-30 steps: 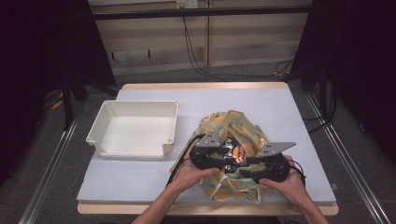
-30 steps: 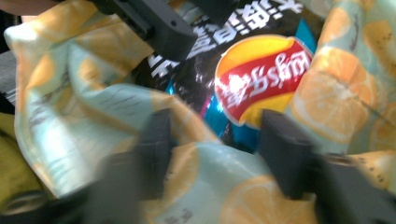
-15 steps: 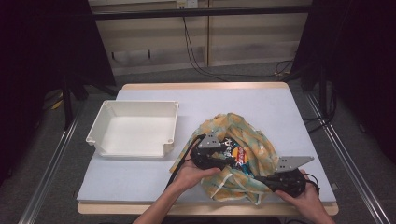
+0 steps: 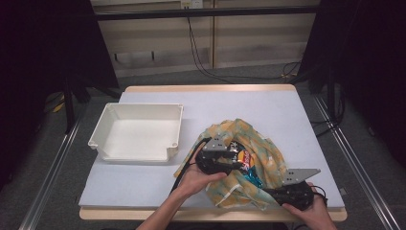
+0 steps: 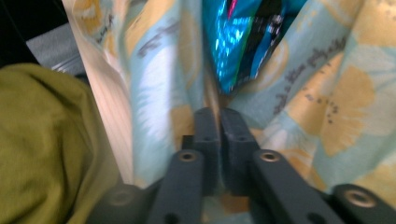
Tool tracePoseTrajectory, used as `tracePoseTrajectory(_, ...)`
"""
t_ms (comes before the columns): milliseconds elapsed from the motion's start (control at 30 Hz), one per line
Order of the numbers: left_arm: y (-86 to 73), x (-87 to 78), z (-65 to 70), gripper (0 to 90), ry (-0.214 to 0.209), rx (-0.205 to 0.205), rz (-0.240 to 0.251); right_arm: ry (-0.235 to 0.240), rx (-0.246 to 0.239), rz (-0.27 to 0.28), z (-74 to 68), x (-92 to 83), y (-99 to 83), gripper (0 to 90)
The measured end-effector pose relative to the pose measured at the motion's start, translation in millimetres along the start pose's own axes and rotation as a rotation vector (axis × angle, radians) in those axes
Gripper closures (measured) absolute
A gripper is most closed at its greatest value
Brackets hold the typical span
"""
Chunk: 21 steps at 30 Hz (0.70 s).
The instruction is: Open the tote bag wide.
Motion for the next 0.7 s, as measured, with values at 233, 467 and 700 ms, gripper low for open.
tracePoseTrajectory(233, 14.9, 23.0, 25.8, 63.9, -0.099, 0.083, -0.058, -0.017, -0.004, 0.038, -2.9, -1.6, 8.4, 67.2)
tracePoseTrajectory(467, -11.0, 31.4, 24.3, 53.3, -0.099, 0.132, -0.146, -0.044, 0.027, 0.071, 5.3, -13.2, 7.9, 54.6)
tracePoseTrajectory(700, -25.6, 32.1, 30.2, 43.4, -0.095, 0.242, -0.227, -0.066, 0.039, 0.065, 9.7, -11.8, 5.8, 47.4)
Point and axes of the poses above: each handheld gripper's, and its own axes: x roughly forward along the jaws, y roughly out of its top, z roughly to its right, the point moved 8 cm from there along x, roughly forward along the jaws, and after that the axes turned 10 degrees about z, right-handed, at the moved point
